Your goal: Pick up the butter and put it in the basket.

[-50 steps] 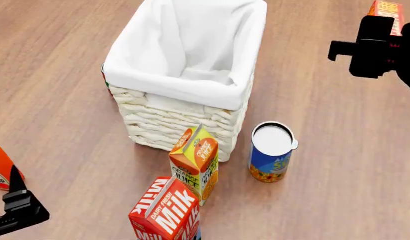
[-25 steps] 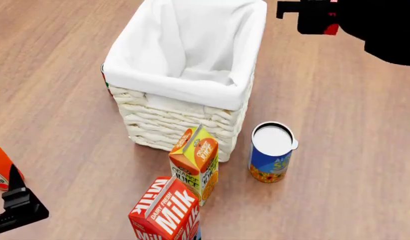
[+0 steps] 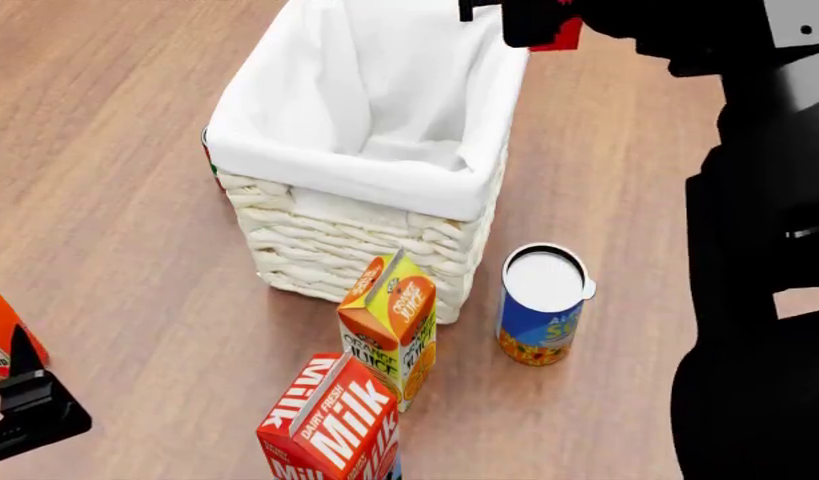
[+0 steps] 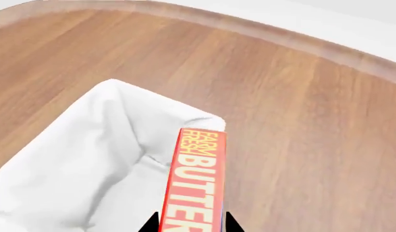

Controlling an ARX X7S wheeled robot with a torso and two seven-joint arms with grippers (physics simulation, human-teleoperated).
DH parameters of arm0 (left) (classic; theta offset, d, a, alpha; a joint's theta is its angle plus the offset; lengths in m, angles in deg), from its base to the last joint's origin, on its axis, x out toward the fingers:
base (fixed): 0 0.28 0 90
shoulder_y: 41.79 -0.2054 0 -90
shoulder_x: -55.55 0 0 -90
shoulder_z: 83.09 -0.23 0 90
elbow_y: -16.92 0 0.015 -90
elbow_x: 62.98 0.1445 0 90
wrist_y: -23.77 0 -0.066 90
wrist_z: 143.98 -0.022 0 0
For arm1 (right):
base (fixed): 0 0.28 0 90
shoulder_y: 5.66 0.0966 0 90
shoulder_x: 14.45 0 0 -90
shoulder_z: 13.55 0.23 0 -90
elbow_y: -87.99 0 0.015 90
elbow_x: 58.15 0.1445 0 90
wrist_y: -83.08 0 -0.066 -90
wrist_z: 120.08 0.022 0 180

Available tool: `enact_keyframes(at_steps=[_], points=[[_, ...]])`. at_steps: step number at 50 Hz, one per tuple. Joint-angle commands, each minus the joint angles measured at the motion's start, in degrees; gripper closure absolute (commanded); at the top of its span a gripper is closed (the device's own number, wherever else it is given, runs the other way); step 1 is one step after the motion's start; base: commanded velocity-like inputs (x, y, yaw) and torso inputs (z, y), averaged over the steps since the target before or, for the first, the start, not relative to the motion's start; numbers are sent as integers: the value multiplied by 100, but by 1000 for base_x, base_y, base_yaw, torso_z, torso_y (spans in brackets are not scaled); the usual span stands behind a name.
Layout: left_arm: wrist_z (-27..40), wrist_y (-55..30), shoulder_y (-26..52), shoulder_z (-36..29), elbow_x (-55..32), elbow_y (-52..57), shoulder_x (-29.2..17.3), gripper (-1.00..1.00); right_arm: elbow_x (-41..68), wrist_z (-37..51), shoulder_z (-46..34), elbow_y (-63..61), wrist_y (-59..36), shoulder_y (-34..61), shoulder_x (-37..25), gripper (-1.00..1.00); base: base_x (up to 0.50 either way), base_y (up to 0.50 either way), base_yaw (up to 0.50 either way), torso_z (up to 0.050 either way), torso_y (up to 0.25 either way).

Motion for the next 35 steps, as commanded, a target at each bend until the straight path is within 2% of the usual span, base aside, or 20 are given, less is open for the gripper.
enact_keyframes(at_steps=[1, 9, 29, 35], points=[[-284, -183, -215, 123, -90, 343, 23, -100, -1404, -1287, 724, 138, -189, 26, 632, 100, 0, 0, 0, 0, 0], [-230, -243, -235, 150, -151, 436, -8, -100, -2229, -1858, 1244, 138, -331, 53, 845, 100, 0, 0, 0, 1, 1], [-198, -258, -200, 122, -189, 425, -30, -100, 439, -1677, -872, 135, 147, 144, 851, 100, 0, 0, 0, 0, 2], [-139, -308, -239, 128, -229, 532, -44, -100, 534, -1557, -634, 141, 343, 21, 850, 100, 0, 0, 0, 0, 0]])
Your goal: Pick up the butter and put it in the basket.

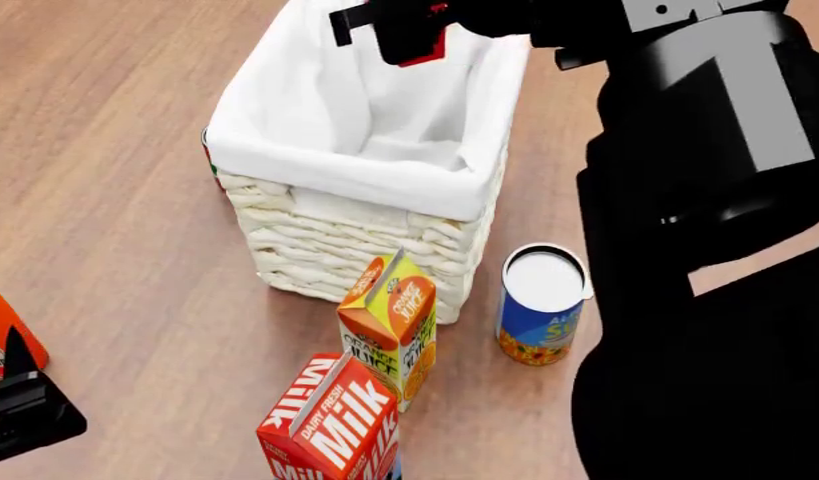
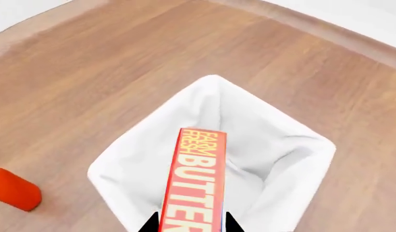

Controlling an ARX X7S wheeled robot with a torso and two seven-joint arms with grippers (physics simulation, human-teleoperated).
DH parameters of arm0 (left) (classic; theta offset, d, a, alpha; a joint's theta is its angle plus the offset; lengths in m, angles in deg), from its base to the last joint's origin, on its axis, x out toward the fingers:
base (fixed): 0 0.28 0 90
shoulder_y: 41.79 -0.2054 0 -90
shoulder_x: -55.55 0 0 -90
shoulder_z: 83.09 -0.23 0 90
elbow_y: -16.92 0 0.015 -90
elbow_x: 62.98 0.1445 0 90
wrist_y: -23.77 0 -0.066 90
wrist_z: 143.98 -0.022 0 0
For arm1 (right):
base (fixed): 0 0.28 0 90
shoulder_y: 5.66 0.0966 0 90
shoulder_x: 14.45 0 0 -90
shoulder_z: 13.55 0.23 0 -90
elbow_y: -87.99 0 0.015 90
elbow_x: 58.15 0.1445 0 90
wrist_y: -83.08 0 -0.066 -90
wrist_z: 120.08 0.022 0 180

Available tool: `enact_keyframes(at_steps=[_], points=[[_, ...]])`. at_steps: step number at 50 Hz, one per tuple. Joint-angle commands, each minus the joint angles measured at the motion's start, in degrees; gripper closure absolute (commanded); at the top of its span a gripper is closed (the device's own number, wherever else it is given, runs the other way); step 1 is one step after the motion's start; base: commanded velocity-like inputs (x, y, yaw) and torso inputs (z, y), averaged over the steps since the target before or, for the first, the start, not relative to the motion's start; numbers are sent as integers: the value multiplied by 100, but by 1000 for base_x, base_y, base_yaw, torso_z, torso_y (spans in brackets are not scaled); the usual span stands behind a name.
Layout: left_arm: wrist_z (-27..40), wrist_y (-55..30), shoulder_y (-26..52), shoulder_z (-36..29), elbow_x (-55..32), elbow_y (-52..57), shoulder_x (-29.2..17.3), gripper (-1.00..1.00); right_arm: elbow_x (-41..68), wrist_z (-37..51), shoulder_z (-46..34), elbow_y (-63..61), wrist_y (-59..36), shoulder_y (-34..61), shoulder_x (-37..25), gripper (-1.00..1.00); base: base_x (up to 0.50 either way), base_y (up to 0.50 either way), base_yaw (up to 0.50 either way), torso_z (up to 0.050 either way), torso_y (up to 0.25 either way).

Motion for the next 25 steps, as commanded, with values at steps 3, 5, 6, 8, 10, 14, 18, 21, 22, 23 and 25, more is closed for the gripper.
enact_keyframes(at_steps=[3, 5, 6, 8, 10, 14, 18, 21, 22, 23, 25], points=[[-189, -243, -263, 146, -132, 505, 31, -100, 115, -24, 660, -2, 416, -218, 137, 100, 0, 0, 1, 0, 3], [-158, -271, -287, 157, -155, 564, 23, -100, -124, -59, 945, -3, 577, -249, 138, 100, 0, 0, 0, 0, 0], [-120, -309, -341, 166, -184, 669, 9, -100, -244, 23, 1194, -2, 537, -254, 138, 100, 0, 0, 0, 0, 0], [-68, -355, -386, 174, -212, 771, -1, -100, -564, 62, 1547, -2, 567, -294, 138, 100, 0, 0, 0, 0, 0], [-4, -411, -446, 192, -253, 909, -17, -100, -816, 87, 1889, -2, 576, -313, 138, 100, 0, 0, 0, 0, 5], [102, -500, -533, 222, -314, 1120, -45, -100, -1205, 147, 2401, -2, 612, -351, 138, 100, 0, 0, 0, 3, 0], [193, -592, -629, 260, -404, 1336, -82, -100, -1613, 244, 2853, -2, 473, -442, 138, 100, 0, 0, 0, 0, 0], [273, -675, -679, 318, -494, 1485, -115, -100, -1707, 222, 2904, -2, 282, -456, 139, 100, 0, 0, 0, 0, 3], [291, -695, -694, 329, -517, 1525, -123, -100, -1670, 234, 2897, -2, 230, -456, 139, 100, 0, 0, 0, 0, 0], [325, -728, -721, 340, -541, 1590, -136, -100, -1668, 297, 2857, -2, 127, -456, 139, 100, 0, 0, 0, 0, 0], [382, -800, -757, 363, -605, 1715, -164, -100, -1607, 303, 2800, -2, 18, -437, 139, 100, 0, 0, 0, 0, 0]])
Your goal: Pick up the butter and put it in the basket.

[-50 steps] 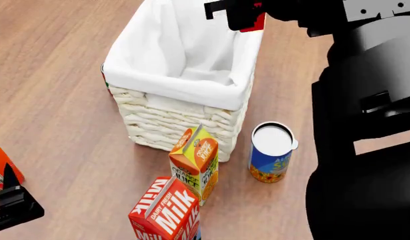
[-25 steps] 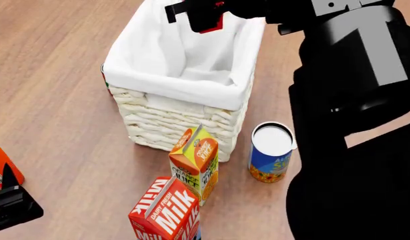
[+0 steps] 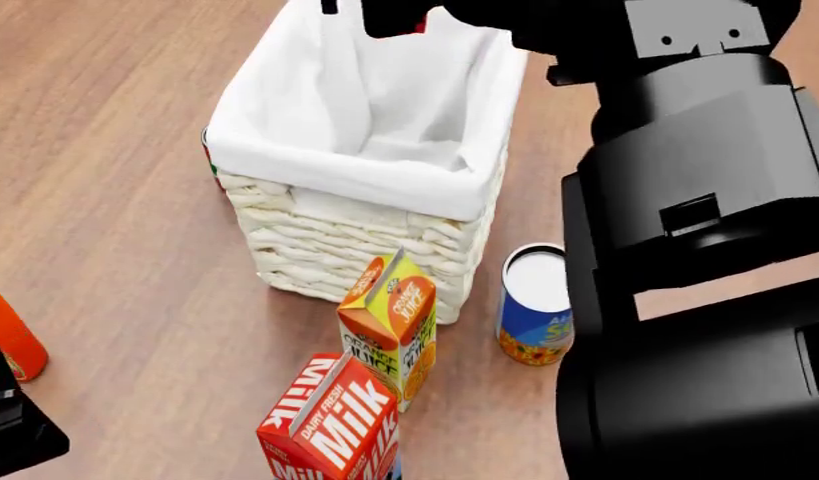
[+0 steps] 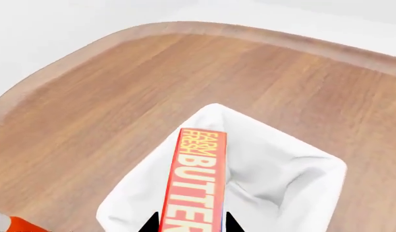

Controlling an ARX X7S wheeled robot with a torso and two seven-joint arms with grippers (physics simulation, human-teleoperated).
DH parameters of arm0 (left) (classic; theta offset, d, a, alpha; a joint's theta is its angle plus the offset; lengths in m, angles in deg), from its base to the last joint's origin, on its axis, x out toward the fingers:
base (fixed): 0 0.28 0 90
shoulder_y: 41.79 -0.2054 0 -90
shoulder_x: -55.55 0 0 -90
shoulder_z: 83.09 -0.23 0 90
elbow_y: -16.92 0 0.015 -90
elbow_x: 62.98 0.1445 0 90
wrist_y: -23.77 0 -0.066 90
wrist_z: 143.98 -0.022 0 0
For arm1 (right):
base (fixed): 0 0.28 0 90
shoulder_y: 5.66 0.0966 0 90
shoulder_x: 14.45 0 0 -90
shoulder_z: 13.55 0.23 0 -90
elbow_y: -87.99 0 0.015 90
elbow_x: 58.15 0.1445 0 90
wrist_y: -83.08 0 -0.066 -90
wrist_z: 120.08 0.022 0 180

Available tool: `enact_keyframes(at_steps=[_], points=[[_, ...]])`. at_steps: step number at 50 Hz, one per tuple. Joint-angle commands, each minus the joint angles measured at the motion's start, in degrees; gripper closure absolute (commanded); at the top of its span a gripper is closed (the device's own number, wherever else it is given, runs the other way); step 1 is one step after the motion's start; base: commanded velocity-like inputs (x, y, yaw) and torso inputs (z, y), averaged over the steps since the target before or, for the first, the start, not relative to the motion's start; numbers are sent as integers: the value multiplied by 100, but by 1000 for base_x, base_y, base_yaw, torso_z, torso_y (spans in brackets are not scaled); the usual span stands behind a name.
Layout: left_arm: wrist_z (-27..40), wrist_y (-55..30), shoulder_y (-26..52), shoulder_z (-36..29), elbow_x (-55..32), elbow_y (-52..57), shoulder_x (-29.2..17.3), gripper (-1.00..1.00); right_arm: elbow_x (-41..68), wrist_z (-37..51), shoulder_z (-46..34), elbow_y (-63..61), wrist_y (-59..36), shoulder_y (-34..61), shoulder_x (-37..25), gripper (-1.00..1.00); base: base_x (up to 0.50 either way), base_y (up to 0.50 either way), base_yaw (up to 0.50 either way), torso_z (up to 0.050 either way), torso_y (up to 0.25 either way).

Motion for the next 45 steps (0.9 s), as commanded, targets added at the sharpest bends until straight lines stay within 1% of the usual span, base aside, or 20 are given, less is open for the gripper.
enact_keyframes(at_steps=[1, 3, 12, 17, 20, 37, 45], points=[[-55, -402, -390, 227, -281, 824, -36, -100, -559, -103, 829, -2, -371, -128, 114, 100, 0, 0, 0, 0, 0], [1, -480, -395, 292, -384, 905, -69, -100, -448, -92, 651, -2, -481, -106, 115, 100, 0, 0, 1, 0, 5], [153, -642, -459, 392, -589, 1155, -146, -100, -208, -98, 295, -2, -702, -121, 115, 100, 0, 0, 0, 1, 1], [203, -694, -460, 395, -638, 1214, -168, -100, -330, -111, 383, -2, -774, -169, 114, 100, 0, 0, 0, 0, 0], [235, -726, -444, 422, -693, 1228, -179, -100, -658, -147, 675, -2, -852, -211, 114, 100, 0, 0, 1, 0, 3], [396, -842, -452, 571, -947, 1377, -263, -100, -900, -358, 758, -2, -1068, -337, 114, 100, 0, 0, 0, 1, 1], [477, -889, -519, 667, -1101, 1521, -329, -100, -631, -350, 527, -2, -945, -305, 114, 100, 0, 0, 0, 0, 1]])
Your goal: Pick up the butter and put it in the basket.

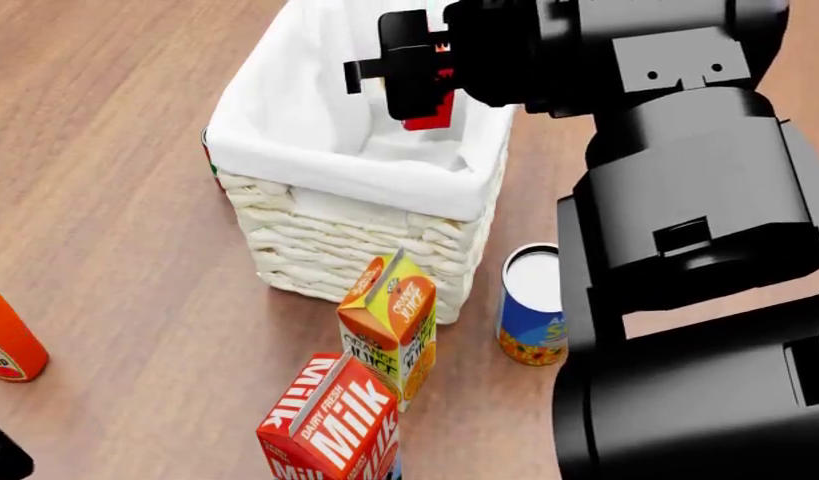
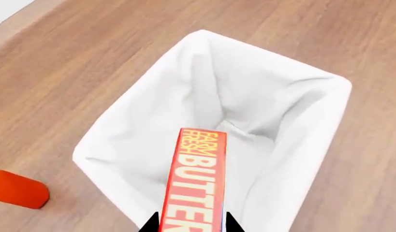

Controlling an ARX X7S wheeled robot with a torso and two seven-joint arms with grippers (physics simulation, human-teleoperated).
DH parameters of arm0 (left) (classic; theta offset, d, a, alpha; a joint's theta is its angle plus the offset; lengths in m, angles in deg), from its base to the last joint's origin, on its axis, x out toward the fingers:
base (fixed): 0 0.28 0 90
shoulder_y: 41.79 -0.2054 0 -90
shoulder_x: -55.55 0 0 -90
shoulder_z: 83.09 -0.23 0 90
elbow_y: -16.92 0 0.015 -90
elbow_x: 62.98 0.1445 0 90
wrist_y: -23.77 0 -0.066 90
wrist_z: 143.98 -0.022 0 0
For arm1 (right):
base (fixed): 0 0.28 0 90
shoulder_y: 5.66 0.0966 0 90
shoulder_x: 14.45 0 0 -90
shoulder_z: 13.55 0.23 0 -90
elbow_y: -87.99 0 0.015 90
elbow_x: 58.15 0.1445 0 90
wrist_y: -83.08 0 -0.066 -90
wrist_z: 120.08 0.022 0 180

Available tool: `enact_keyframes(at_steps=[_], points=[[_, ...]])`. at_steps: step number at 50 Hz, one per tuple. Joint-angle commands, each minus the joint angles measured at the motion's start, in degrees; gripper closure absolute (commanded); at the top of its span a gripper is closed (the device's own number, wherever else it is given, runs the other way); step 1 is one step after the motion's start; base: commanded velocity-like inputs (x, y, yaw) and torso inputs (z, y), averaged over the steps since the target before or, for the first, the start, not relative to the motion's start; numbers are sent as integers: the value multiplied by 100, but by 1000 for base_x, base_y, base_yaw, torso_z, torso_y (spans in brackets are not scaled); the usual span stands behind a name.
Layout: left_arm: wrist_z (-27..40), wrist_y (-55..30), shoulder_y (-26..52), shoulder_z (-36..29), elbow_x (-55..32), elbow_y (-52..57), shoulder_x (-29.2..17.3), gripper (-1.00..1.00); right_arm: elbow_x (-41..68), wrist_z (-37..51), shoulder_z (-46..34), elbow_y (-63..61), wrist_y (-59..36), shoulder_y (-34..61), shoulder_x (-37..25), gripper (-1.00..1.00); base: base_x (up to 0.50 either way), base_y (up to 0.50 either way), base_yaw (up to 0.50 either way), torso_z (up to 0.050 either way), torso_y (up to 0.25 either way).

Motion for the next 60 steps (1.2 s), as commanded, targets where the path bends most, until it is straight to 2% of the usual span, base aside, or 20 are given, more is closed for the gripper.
enact_keyframes(at_steps=[1, 16, 24, 30, 47, 48, 60], points=[[-213, -197, -217, 229, -224, 403, -2, -100, -24, -318, 192, -2, 20, -43, 119, 100, 0, 0, 0, 0, 10], [-101, -211, -226, 332, -401, 504, -49, -100, 336, -647, -435, -2, 315, -98, 119, 100, 0, 0, 0, 1, 1], [-32, -241, -209, 338, -466, 547, -71, -100, 1182, -805, -1283, -3, 422, -60, 120, 100, 0, 0, 0, 0, 1], [-2, -248, -190, 342, -522, 557, -81, -100, 1513, -805, -1613, -3, 486, -55, 120, 100, 0, 0, 0, 0, 2], [52, -218, -197, 359, -617, 592, -115, -100, 1522, -821, -1825, -2, 717, -70, 120, 100, 0, 0, 0, 1, 1], [58, -220, -193, 376, -650, 597, -123, -100, 1518, -818, -1833, -2, 732, -68, 120, -100, 0, 0, 0, 0, 0], [36, -164, -222, 334, -619, 587, -139, -100, 1177, -812, -1629, -3, 973, -21, 120, -100, 0, 0, 0, 0, 0]])
